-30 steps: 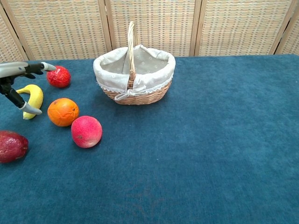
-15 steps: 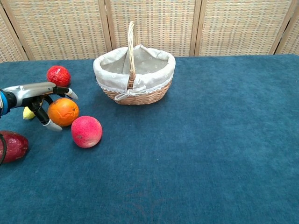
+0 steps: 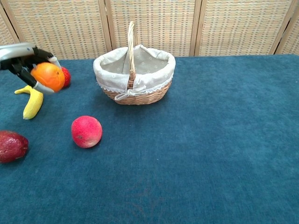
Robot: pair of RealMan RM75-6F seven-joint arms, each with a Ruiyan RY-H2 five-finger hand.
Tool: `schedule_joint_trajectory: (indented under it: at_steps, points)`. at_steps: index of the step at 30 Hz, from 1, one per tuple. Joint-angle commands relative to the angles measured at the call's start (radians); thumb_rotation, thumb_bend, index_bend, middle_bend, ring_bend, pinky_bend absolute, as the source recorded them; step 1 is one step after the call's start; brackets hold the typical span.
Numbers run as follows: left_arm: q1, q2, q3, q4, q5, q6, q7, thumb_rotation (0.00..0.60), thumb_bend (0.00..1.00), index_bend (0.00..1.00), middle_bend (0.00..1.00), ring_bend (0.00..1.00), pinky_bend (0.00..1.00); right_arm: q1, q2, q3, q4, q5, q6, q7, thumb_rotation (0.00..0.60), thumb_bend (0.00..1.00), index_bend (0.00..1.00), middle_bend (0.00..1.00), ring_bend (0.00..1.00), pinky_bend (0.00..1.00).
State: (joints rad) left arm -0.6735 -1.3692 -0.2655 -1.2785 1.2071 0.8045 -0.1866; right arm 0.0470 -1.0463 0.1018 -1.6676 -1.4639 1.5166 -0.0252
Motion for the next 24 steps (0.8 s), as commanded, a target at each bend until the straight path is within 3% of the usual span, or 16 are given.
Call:
schedule_joint_trajectory:
  at_steps: [1,6,10,16,20,22,24]
  points:
    - [-0.017,0.068,-0.057,-0.066,-0.011,0.0,-0.047,0.6,0.14,0.56,0.49,0.41,0.52,0.001,-0.001,0.003,0.004,0.014,-0.007,-0.004,0.6,0.0,0.0,0.0,0.0,0.0]
    - [-0.084,0.049,-0.111,-0.05,-0.034,-0.001,-0.033,0.6,0.14,0.56,0.49,0.41,0.52,-0.002,0.002,0.013,0.005,0.031,-0.001,0.001,0.6,0.0,0.0,0.0,0.0,0.0]
    - [-0.182,-0.007,-0.139,0.016,-0.107,-0.067,0.047,0.6,0.14,0.56,0.49,0.41,0.52,-0.002,0.003,0.019,0.006,0.043,-0.002,0.003,0.6,0.0,0.0,0.0,0.0,0.0]
    - [-0.318,-0.141,-0.145,0.164,-0.242,-0.147,0.159,0.6,0.14,0.56,0.49,0.41,0.52,0.007,0.005,0.03,0.011,0.074,-0.025,0.006,0.6,0.0,0.0,0.0,0.0,0.0]
    - [-0.383,-0.259,-0.147,0.31,-0.283,-0.174,0.161,0.6,0.14,0.56,0.46,0.41,0.52,0.014,0.004,0.04,0.026,0.1,-0.043,0.018,0.6,0.0,0.0,0.0,0.0,0.0]
    - [-0.396,-0.282,-0.145,0.342,-0.283,-0.202,0.139,0.6,0.1,0.45,0.36,0.35,0.46,0.017,0.002,0.042,0.031,0.107,-0.049,0.017,0.6,0.0,0.0,0.0,0.0,0.0]
    - [-0.401,-0.276,-0.149,0.34,-0.286,-0.258,0.097,0.6,0.01,0.13,0.1,0.11,0.2,0.019,0.001,0.044,0.034,0.113,-0.053,0.015,0.6,0.0,0.0,0.0,0.0,0.0]
